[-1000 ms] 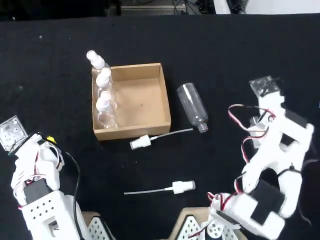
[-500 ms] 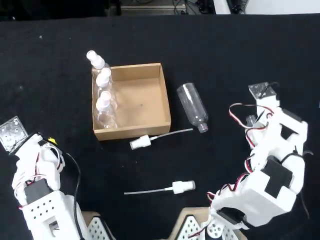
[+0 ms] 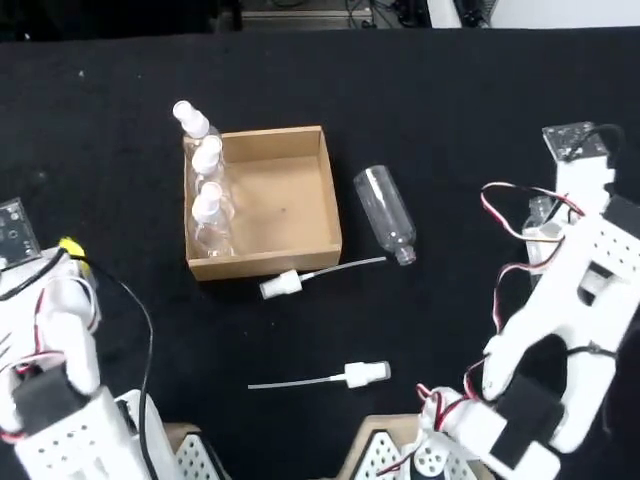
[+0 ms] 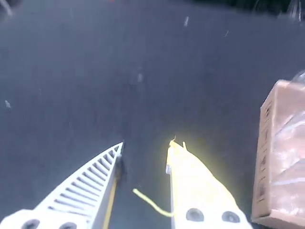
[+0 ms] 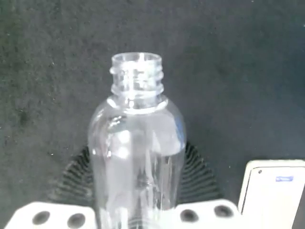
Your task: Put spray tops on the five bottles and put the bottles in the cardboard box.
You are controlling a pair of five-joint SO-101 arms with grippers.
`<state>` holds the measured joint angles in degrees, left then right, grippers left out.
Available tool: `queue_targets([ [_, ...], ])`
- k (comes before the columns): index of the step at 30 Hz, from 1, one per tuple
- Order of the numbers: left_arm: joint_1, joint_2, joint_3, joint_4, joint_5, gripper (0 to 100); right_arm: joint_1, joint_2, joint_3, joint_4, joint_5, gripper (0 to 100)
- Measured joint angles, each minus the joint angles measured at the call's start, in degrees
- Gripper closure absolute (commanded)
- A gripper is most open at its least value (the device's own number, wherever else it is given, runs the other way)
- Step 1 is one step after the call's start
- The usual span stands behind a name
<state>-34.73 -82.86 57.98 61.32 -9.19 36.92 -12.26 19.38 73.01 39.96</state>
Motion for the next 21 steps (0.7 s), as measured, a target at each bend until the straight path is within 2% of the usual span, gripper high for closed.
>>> queue_targets([
  [2,1.8,-0.5,-5.8,4.2,-1.0,80,0.6,-1.5,0.0,0.6,-0.2,98.8],
  [5,8.5,-0.7,-14.2,11.3,-4.8,77,0.8,-2.6,0.0,0.6,-0.2,98.8],
  [9,22.9,0.3,-22.7,20.5,-11.4,77,1.3,-2.6,0.0,0.6,-0.2,98.8],
  [13,38.9,7.3,-28.9,27.8,-16.6,77,5.0,-2.6,-1.8,0.6,-0.2,98.8],
  [17,52.0,19.3,-33.8,32.5,-17.3,77,9.9,-2.6,-3.2,0.6,-0.1,98.8],
  [21,65.0,29.1,-35.4,33.6,-17.3,77,13.6,-2.6,-3.2,0.6,-0.1,98.8],
])
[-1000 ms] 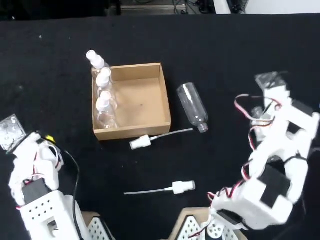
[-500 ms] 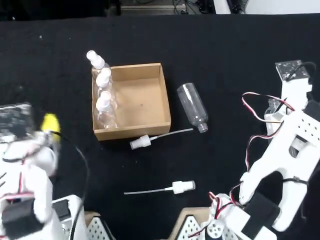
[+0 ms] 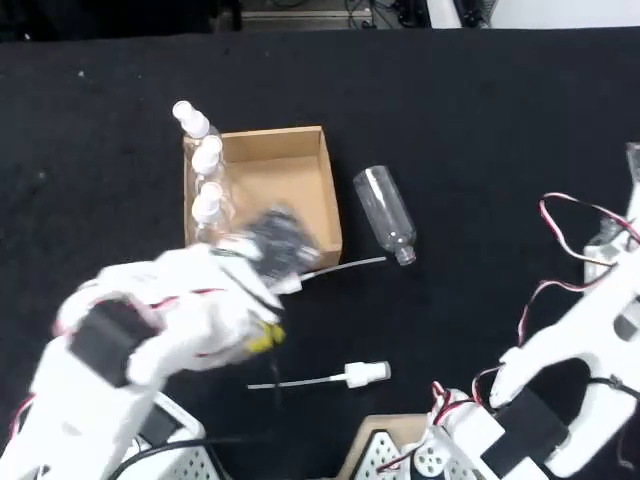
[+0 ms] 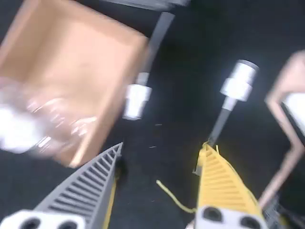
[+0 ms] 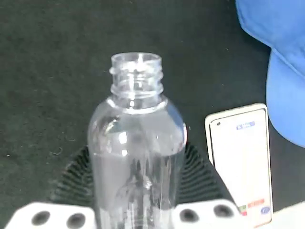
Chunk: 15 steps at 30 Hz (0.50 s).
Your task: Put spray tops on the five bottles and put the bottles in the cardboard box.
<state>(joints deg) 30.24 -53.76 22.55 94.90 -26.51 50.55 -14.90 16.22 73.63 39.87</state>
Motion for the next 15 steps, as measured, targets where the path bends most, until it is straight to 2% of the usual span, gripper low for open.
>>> queue_targets([
  [4,9.2,6.7,-0.1,-3.3,0.0,77,2.9,0.0,0.0,0.0,0.0,98.8],
  [8,12.1,13.5,4.4,-10.7,0.0,77,4.7,0.0,0.0,0.0,0.9,98.8],
  [15,17.0,23.9,14.9,-29.4,-0.1,77,7.2,0.0,0.0,0.0,2.5,98.8],
])
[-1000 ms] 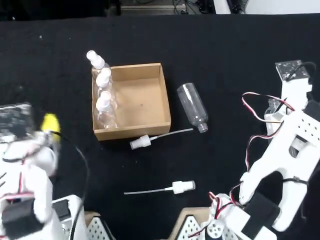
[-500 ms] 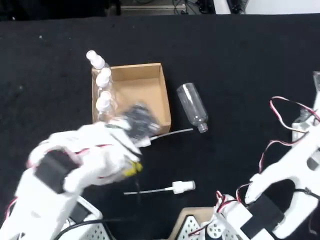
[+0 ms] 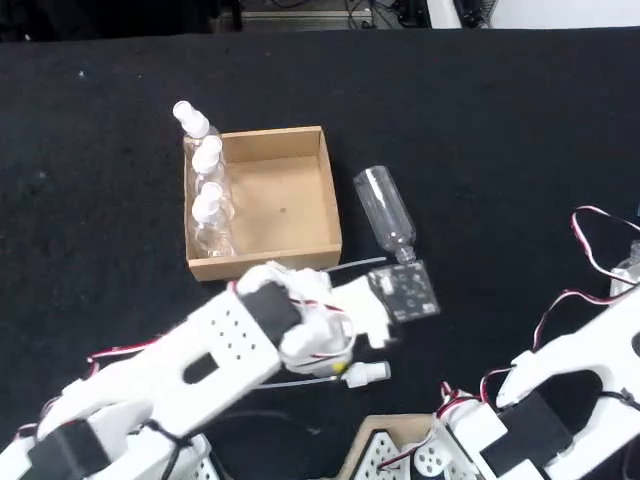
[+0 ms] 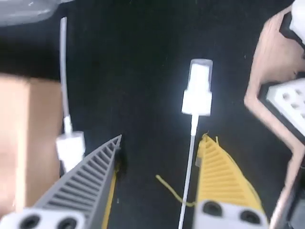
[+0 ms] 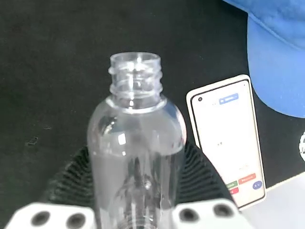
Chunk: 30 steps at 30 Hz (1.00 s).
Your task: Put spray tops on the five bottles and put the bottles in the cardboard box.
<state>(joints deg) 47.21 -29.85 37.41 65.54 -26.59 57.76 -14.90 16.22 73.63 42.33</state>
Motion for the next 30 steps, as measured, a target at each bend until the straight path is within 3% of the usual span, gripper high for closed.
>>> queue_targets([
  [13,4.7,16.9,1.5,-14.6,5.9,77,6.1,3.4,-0.1,-3.5,4.7,98.8],
  [27,8.4,24.6,1.5,-19.3,6.0,77,8.2,6.0,-5.2,-3.5,5.2,98.8],
  [30,10.5,25.2,1.4,-19.3,5.9,84,8.2,6.0,-5.2,-3.5,5.2,98.8],
])
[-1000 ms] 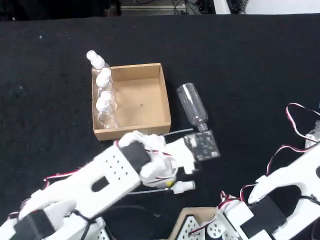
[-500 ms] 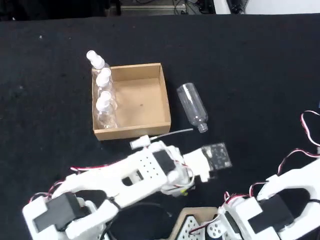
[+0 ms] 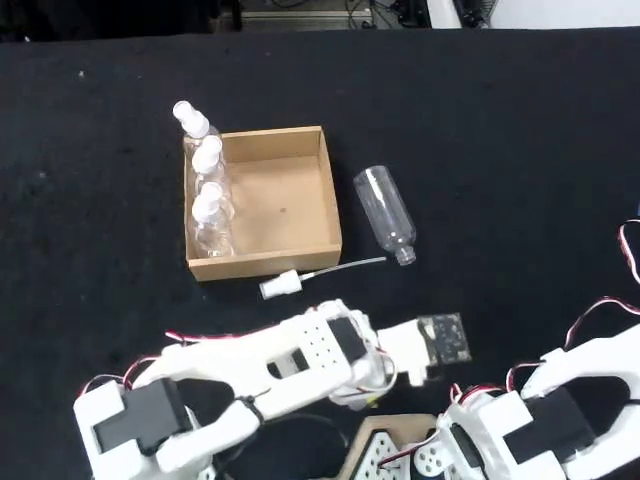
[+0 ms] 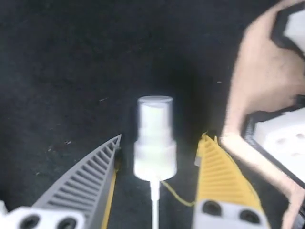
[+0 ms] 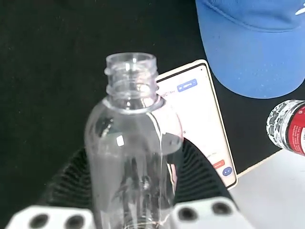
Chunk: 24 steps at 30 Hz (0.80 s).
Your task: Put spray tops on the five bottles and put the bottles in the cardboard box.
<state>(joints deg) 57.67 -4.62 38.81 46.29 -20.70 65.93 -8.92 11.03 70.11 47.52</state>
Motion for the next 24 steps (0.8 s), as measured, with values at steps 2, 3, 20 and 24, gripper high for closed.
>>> queue_targets([
  [2,1.1,0.0,0.0,0.0,0.0,90,0.0,0.0,0.0,0.0,0.0,98.8],
  [3,1.4,0.0,0.0,0.0,0.0,93,0.0,0.0,0.0,0.0,0.0,98.8],
  [20,-10.8,-19.3,-3.3,10.1,0.1,96,-1.1,0.0,0.0,0.6,-1.1,98.8],
  [24,-15.8,-30.3,-7.9,11.8,0.0,96,-5.5,0.0,0.0,0.9,-7.2,98.8],
])
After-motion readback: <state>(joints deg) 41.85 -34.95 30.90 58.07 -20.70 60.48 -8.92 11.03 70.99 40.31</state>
